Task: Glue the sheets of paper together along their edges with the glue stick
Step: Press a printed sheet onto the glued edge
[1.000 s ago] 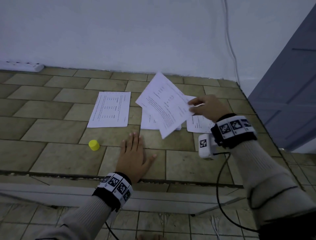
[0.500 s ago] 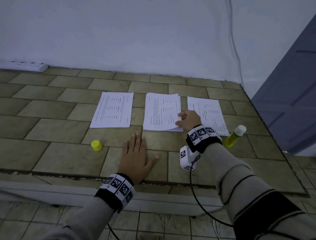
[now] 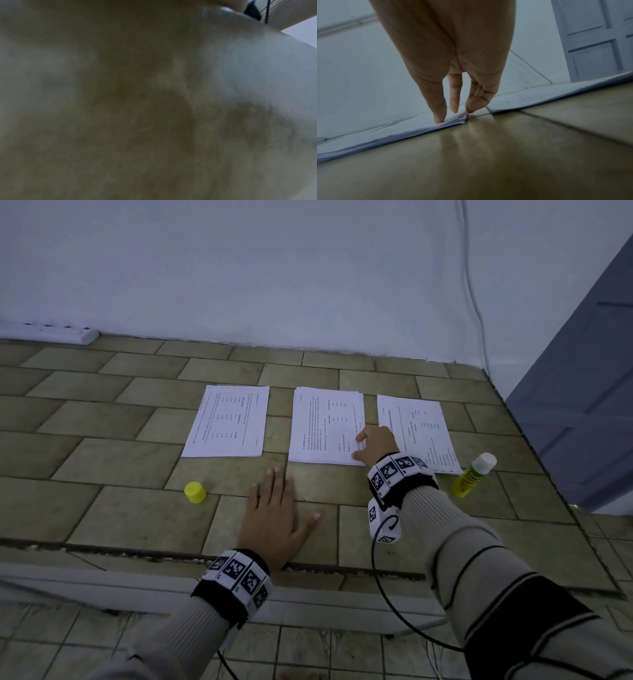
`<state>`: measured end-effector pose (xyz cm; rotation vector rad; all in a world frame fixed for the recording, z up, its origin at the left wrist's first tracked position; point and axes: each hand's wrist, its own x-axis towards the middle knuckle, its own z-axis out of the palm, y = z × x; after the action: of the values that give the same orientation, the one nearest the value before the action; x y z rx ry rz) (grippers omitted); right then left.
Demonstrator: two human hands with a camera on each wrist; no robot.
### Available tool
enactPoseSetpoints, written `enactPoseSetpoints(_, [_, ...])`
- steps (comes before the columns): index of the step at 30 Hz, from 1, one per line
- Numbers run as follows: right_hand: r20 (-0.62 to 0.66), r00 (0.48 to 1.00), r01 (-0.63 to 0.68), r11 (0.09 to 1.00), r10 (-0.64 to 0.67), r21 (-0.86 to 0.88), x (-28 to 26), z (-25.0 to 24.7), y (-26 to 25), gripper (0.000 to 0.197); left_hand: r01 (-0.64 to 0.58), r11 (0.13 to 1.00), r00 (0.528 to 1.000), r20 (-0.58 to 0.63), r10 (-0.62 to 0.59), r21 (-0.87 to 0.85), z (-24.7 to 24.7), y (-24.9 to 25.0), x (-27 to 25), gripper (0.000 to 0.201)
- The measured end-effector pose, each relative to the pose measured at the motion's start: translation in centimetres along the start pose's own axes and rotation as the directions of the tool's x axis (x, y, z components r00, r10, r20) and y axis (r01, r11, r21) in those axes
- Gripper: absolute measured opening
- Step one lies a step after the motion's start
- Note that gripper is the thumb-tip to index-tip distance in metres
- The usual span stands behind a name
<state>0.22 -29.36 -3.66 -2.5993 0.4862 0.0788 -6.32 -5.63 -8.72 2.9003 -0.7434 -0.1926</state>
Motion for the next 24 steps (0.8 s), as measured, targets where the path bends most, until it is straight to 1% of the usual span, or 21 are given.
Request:
enactPoseSetpoints(3, [0.003, 1.000, 0.009, 1.000, -0.009, -0.016, -0.3, 0.0, 0.0, 0.038, 0.000, 1.000, 1.000, 0.010, 0.000, 0.006, -0.2, 0.0, 0.0, 0.117])
enactPoseSetpoints(5, [-0.034, 0.999, 0.023, 0.999, -0.022, 0.028, -0.8, -0.3, 0.0, 0.038, 0.001, 1.000, 1.000, 0.017, -0.001, -0.005, -0.1, -0.1, 0.1, 0.120])
enactPoseSetpoints(7, [-0.106, 0.993, 0.056, 0.992, -0.044, 0.116, -1.7, -1.1, 0.1, 0.036, 0.004, 0.999, 1.000, 0.017, -0.003, -0.046, -0.1, -0.3, 0.2, 0.121])
enactPoseSetpoints(8, [-0.156, 0.986, 0.091, 0.984, -0.066, 0.155, -2.4, -1.7, 0.1, 0.034, 0.015, 0.995, 0.999, 0.030, -0.012, -0.103, -0.4, -0.5, 0.4, 0.119])
enactPoseSetpoints(9, [-0.222, 0.970, 0.141, 0.973, -0.099, 0.184, -3.2, -2.3, 0.2, 0.032, 0.031, 0.983, 0.998, 0.051, -0.022, -0.183, -0.9, -0.6, 0.5, 0.112])
enactPoseSetpoints(10, [-0.305, 0.943, 0.203, 0.958, -0.135, 0.203, -4.0, -2.9, 0.5, 0.030, 0.051, 0.961, 0.997, 0.077, -0.031, -0.272, -1.5, -0.8, 0.7, 0.098])
enactPoseSetpoints(11, [-0.403, 0.900, 0.268, 0.941, -0.169, 0.204, -4.9, -3.7, 0.7, 0.027, 0.068, 0.930, 0.995, 0.094, -0.036, -0.362, -2.2, -1.1, 0.9, 0.082])
enactPoseSetpoints(12, [-0.499, 0.845, 0.320, 0.929, -0.191, 0.186, -5.8, -4.5, 1.2, 0.025, 0.076, 0.891, 0.995, 0.094, -0.038, -0.448, -3.2, -1.3, 1.1, 0.071])
enactPoseSetpoints(14, [-0.651, 0.735, 0.361, 0.922, -0.189, 0.140, -7.1, -5.8, 2.4, 0.022, 0.070, 0.808, 0.996, 0.082, -0.027, -0.585, -5.6, -1.4, 1.4, 0.061])
enactPoseSetpoints(15, [-0.704, 0.691, 0.359, 0.923, -0.163, 0.139, -7.6, -6.4, 3.2, 0.022, 0.067, 0.773, 0.997, 0.076, -0.024, -0.631, -6.9, -1.5, 1.5, 0.056])
enactPoseSetpoints(16, [-0.744, 0.658, 0.349, 0.924, -0.122, 0.157, -7.9, -6.8, 4.2, 0.023, 0.077, 0.763, 0.997, 0.075, -0.038, -0.642, -8.1, -1.6, 1.8, 0.053])
enactPoseSetpoints(17, [-0.771, 0.633, 0.331, 0.924, -0.067, 0.191, -8.3, -7.2, 5.1, 0.026, 0.091, 0.773, 0.996, 0.063, -0.066, -0.628, -9.2, -1.8, 2.2, 0.054])
enactPoseSetpoints(19, [-0.792, 0.609, 0.279, 0.923, 0.043, 0.264, -8.9, -7.5, 6.6, 0.037, 0.122, 0.829, 0.990, 0.013, -0.138, -0.545, -10.4, -3.0, 3.9, 0.060])
enactPoseSetpoints(20, [-0.787, 0.608, 0.246, 0.919, 0.100, 0.307, -9.2, -7.5, 7.2, 0.044, 0.148, 0.859, 0.985, -0.007, -0.174, -0.491, -10.7, -3.9, 4.9, 0.062])
enactPoseSetpoints(22, [-0.729, 0.636, 0.163, 0.879, 0.253, 0.448, -9.6, -7.3, 8.0, 0.058, 0.232, 0.899, 0.967, -0.014, -0.255, -0.371, -10.1, -6.2, 7.2, 0.068])
enactPoseSetpoints(24, [-0.606, 0.676, 0.056, 0.791, 0.419, 0.610, -9.6, -6.7, 8.6, 0.065, 0.335, 0.914, 0.940, 0.011, -0.342, -0.230, -8.9, -8.1, 9.2, 0.072])
